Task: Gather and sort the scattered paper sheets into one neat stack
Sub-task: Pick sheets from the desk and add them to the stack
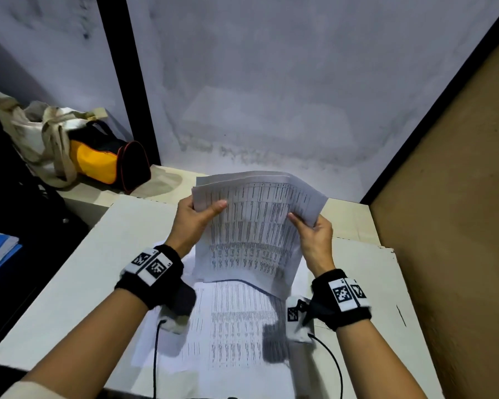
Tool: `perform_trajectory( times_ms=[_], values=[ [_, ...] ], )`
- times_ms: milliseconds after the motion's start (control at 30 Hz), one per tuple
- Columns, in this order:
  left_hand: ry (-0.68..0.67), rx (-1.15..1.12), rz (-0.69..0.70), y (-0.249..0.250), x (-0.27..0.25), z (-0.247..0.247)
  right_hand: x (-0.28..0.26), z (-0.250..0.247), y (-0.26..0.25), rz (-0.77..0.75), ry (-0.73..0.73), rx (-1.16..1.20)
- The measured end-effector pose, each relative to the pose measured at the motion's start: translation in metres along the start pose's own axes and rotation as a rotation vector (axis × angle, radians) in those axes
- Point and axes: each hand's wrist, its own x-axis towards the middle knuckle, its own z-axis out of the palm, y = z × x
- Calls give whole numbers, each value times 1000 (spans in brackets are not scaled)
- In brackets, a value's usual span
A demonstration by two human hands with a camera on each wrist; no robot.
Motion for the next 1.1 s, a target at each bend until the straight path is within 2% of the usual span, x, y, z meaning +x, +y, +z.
perform_trajectory(
  times_ms=[67,133,233,300,433,600,767,1100],
  values=[
    [-114,37,-141,-10,-5,-7,-7,1,-2,-7,-25,-7],
    [-82,73,-194,-14,-14,0,-16,7,-8,-43,18,-29],
    [108,68,-74,-6,-26,24,-32,19,-18,-183,105,-64],
    [163,38,-32,-2,-34,34,-42,26,-17,-206,152,-38],
    [145,39,-29,3,-40,36,-48,30,-18,-72,145,54],
    [184,-4,131,27,-30,35,-37,32,-35,-166,261,62],
    [331,45,104,36,-21,41,-30,33,-40,-138,322,84],
    [272,59,156,35,-20,35,-18,20,-34,-141,210,117]
  ],
)
